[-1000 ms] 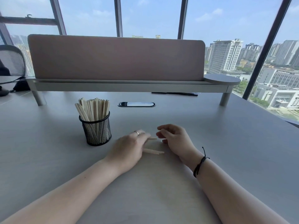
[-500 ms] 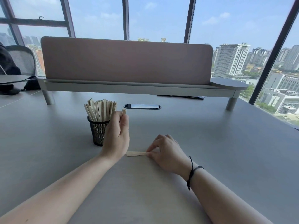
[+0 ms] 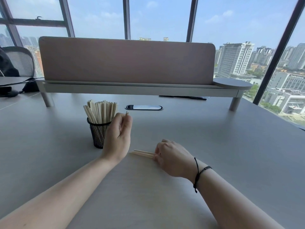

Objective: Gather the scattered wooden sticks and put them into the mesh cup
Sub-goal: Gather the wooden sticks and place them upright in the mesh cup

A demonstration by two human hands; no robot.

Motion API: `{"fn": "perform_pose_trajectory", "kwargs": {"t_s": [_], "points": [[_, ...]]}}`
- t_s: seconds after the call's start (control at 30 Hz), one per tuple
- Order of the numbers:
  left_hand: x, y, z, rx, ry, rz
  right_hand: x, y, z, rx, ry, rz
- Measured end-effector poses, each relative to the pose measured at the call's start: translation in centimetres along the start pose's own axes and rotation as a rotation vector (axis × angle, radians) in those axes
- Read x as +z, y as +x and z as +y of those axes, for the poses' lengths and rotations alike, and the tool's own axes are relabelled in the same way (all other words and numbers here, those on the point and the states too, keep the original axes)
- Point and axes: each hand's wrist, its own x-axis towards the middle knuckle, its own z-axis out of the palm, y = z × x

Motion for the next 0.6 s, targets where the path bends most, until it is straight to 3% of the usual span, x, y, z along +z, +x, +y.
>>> {"fn": "perform_pose_trajectory", "kwargs": {"t_s": [0.2,0.4,0.5,0.6], "points": [[-0.2,0.5,-0.7,-0.106,-0.053,0.056,-0.2,-0.1,0.1,0.015,-0.046,-0.063],[-0.3,0.3,-0.6,-0.043,0.148,-0.018,0.2,0.1,-0.2,-0.002,-0.142,-0.031],[-0.3,0.2,-0.9,0.095,0.332,-0.174,0.2,0.2,-0.4,-0.033,-0.181,-0.034],[-0.5,-0.3,-1.3,0.125,0.5,-0.452,0.1,0.2,-0.3,-0.054,-0.185,-0.054]]}}
